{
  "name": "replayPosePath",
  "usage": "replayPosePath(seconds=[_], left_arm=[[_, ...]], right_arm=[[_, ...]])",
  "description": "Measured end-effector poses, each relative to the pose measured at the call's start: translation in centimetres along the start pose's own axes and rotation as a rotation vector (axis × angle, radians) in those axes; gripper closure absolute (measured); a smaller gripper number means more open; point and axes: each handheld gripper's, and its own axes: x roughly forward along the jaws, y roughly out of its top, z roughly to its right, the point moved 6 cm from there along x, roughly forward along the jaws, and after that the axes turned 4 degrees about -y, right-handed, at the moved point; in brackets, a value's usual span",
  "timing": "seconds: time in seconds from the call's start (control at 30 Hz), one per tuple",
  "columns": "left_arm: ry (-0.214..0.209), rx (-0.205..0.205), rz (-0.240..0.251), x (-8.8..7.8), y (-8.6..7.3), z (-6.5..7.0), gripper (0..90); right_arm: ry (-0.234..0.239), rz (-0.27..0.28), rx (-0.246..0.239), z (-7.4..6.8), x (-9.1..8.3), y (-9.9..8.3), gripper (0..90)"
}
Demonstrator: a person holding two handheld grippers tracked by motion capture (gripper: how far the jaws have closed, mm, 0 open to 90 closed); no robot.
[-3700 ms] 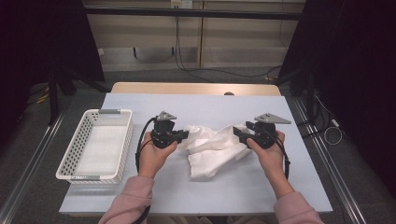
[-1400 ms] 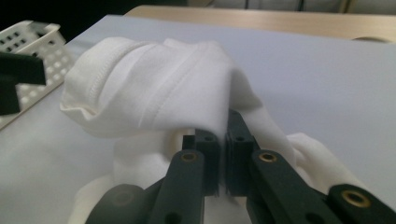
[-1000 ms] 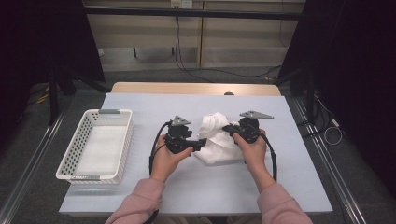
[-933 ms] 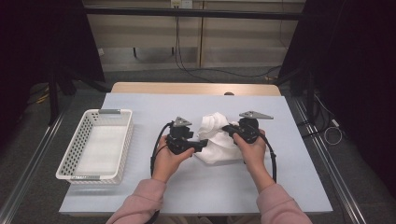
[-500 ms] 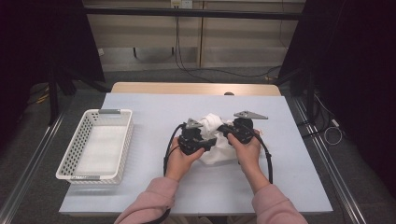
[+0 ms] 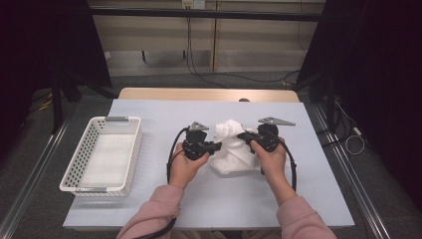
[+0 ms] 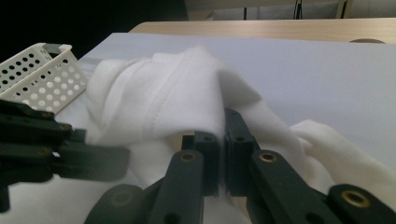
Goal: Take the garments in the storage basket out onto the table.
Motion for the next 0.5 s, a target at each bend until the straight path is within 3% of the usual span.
replayPosePath(seconds=[0.2,0.3,0.37,0.5], left_arm=[[0.000,-0.008,0.006,-1.0,0.1,-0.7,82.1],[0.013,-0.008,0.001,-1.3,0.2,-1.2,82.2],[0.027,-0.005,0.013,-2.0,0.6,-1.8,82.6],[0.029,-0.021,0.023,-2.6,0.7,-2.3,82.6]], right_arm=[[0.012,-0.001,-0.022,-0.6,0.2,0.2,86.9],[0.025,-0.001,-0.010,-0.8,0.3,0.2,86.8],[0.040,-0.001,-0.049,-1.2,0.4,0.2,83.9],[0.061,-0.018,-0.040,-1.1,0.6,0.0,76.4]])
